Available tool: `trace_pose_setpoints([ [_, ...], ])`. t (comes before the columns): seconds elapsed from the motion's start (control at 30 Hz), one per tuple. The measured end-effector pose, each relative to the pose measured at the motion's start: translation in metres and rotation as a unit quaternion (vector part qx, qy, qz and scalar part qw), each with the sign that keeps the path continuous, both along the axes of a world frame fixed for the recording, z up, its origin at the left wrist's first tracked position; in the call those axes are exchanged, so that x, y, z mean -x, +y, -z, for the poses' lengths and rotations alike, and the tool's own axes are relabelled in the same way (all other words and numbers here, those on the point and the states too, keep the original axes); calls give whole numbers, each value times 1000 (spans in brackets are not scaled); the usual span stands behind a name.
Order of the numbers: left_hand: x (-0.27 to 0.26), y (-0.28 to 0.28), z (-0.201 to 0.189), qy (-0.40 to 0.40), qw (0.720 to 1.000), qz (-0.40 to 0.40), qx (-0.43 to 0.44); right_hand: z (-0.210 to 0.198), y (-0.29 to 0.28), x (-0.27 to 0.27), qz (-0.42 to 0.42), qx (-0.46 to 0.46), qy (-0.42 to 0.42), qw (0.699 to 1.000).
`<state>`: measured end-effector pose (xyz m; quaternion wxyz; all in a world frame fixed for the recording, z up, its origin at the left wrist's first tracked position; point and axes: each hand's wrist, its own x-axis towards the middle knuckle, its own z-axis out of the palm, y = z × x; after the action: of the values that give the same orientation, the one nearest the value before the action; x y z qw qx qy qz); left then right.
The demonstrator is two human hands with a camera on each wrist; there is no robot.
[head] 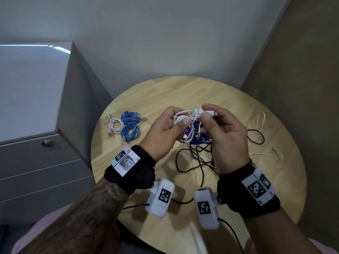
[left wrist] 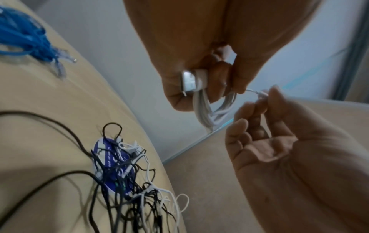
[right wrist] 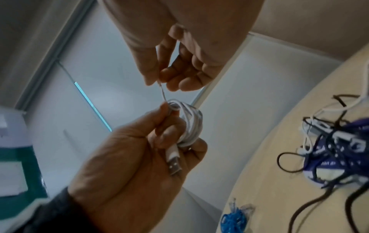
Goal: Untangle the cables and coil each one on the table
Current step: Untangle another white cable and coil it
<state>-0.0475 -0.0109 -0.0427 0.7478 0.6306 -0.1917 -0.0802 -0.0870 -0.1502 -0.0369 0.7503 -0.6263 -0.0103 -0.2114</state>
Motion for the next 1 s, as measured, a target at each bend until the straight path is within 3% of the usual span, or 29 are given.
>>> trace_pose_setpoints([
  [0.17,-1,-1,5,-1,1000,-5,-30,0,-8,-6,-27,-28,30,999],
  [0.5,-3,-3,14,-20,997,-10,-68,3,-16,-4,-41,157,22,987],
  [0.6,-2,-4,14,-18,997,-21,-73,7,-17,-6,-21,180,24,983],
  [0.8,-2,-4,19,-79,987,-49,-134,15,-7,-6,72,133,17,988],
  [0.87,-1,-6,19,-59,991,-50,-107,16,-5,-4,84,149,3,985],
  [1.0,-2,-5,16,-4,998,-48,-31,16,-9,-3,27,254,-32,966],
])
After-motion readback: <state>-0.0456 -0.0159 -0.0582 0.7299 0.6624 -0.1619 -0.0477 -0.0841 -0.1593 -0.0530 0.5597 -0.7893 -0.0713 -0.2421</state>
